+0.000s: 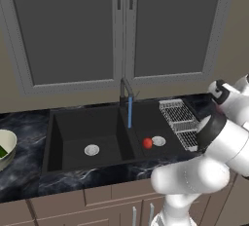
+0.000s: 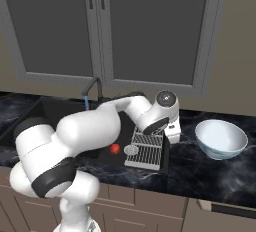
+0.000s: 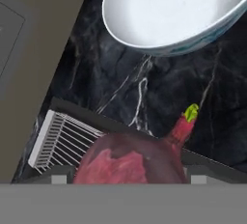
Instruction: Pick the onions from the sink and place them in one bowl. Place the cucumber in the other bowl. Then turn off the sink faucet.
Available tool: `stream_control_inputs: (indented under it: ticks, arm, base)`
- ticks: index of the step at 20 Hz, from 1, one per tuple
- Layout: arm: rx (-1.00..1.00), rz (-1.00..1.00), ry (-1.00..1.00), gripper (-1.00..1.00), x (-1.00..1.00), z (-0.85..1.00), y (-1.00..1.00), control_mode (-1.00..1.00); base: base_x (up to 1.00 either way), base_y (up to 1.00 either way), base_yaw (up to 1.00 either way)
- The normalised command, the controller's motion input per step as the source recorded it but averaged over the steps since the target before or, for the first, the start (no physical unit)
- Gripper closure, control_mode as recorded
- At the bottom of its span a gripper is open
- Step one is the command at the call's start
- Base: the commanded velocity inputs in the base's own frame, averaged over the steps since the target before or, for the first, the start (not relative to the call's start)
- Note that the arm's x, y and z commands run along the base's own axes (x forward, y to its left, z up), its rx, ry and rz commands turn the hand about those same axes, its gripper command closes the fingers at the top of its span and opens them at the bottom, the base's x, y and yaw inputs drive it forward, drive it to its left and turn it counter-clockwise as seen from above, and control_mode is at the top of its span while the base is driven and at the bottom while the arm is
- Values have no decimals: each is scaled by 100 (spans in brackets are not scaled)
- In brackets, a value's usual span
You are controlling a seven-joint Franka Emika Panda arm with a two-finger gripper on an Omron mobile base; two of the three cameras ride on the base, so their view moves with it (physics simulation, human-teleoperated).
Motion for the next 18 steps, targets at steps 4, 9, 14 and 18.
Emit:
stream_control_inputs:
  ticks: [4,9,14,18]
  arm:
    - [5,-5,-1,100,19,16,-45,-100]
    - [0,-9,0,100,23,0,-42,-100]
    - [-1,-14,0,100,10,0,-46,-100]
    - [-3,-15,-1,100,1,-7,-40,-100]
  base:
    - [0,0,0]
    - [0,0,0]
    - [0,0,0]
    - [0,0,0]
